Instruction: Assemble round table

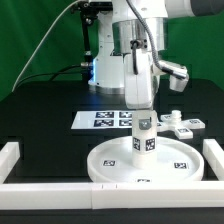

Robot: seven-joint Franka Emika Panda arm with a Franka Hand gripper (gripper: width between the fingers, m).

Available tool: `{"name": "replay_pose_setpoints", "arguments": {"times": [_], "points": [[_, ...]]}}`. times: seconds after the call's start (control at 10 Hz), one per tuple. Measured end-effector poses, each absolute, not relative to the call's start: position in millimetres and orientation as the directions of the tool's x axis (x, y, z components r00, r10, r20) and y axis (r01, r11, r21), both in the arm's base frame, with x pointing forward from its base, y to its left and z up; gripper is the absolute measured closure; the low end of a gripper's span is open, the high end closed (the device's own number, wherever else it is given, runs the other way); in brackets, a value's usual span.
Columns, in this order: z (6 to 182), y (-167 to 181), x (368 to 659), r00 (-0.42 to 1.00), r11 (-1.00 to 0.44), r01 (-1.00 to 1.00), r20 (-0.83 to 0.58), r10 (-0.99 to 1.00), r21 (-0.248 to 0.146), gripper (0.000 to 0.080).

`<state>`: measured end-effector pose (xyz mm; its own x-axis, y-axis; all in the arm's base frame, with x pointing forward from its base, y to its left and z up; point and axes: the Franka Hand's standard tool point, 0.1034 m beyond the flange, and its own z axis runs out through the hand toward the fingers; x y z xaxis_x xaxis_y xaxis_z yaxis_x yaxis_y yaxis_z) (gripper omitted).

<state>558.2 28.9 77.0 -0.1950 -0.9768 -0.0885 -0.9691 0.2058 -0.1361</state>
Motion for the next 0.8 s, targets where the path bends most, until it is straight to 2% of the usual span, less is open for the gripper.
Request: {"name": "replay_pose_setpoints", "arguments": {"times": [0.1, 0.2, 0.3, 0.4, 0.6, 0.8], "points": [[76.8, 29.4, 558.1, -0.171, 0.182, -0.974, -0.084, -0.982, -0.138, 0.0223], [78.1, 25.6, 558.0, -0.029, 0.039, -0.988, -0.067, -0.997, -0.147, 0.0223], [80.5, 17.7, 557.6, 0.125, -0.116, -0.981, -0.055, -0.991, -0.153, 0.0163], [83.1, 11.4, 558.6, 0.286, -0.276, -0.945, -0.037, -0.957, -0.179, 0.0153], [83.0, 25.3, 552.1, 0.433, -0.428, -0.889, 0.004, -0.901, -0.160, 0.0151], [82.2, 19.2, 552.1, 0.576, -0.575, -0.805, 0.037, -0.817, -0.149, 0.0151]]}}
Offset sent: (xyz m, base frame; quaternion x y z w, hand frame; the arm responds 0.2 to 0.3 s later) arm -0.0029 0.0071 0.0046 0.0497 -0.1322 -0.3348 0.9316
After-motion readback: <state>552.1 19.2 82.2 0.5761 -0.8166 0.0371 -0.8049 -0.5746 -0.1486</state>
